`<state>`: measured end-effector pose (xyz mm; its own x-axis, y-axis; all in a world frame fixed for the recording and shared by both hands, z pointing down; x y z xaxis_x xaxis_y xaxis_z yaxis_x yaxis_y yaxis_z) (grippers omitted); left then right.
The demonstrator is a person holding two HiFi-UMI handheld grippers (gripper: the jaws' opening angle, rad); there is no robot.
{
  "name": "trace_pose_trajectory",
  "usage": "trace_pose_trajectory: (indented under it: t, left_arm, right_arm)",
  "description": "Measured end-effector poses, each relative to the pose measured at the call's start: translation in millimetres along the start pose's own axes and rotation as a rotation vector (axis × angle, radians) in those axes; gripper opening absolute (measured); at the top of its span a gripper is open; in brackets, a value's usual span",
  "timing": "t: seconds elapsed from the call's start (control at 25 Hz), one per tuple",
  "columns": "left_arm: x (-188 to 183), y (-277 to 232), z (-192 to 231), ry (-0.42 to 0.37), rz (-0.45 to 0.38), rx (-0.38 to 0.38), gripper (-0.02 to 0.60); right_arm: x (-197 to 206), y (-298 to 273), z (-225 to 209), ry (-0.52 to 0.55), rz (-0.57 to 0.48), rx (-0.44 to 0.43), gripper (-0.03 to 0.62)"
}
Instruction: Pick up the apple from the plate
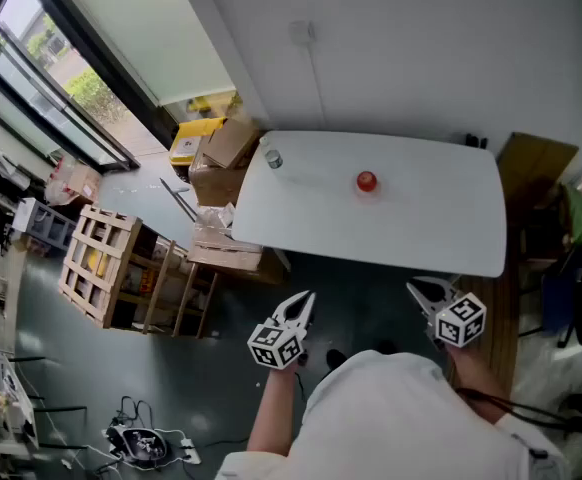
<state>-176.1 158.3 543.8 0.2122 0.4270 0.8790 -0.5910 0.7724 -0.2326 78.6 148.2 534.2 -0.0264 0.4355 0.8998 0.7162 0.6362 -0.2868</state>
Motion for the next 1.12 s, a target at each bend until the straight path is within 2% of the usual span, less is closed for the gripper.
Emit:
trace_pose_trajectory:
  t: [0.76, 1.12]
  left_arm:
    - [3, -13, -13, 0.004, 0.0, -0.025, 0.002]
    - [1, -30, -30, 0.005, -0.023, -0.053, 0.002]
  right_arm:
    - [-4, 8, -15, -0.027, 0.009, -0.036, 0.046]
    - [-14, 15, -40, -0.017, 0.016, -0.075, 0.046]
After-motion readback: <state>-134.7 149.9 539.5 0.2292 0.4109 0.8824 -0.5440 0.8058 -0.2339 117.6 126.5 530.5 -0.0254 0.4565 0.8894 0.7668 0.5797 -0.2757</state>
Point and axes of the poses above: the fingertips, and each gripper's own axes: y backward along the fingers, z to its left, x out of its underside, the point moved 2 cm from there along y, backward along the fingers, and after that the axes turned 3 degrees about -z, right-handed, at the moved point
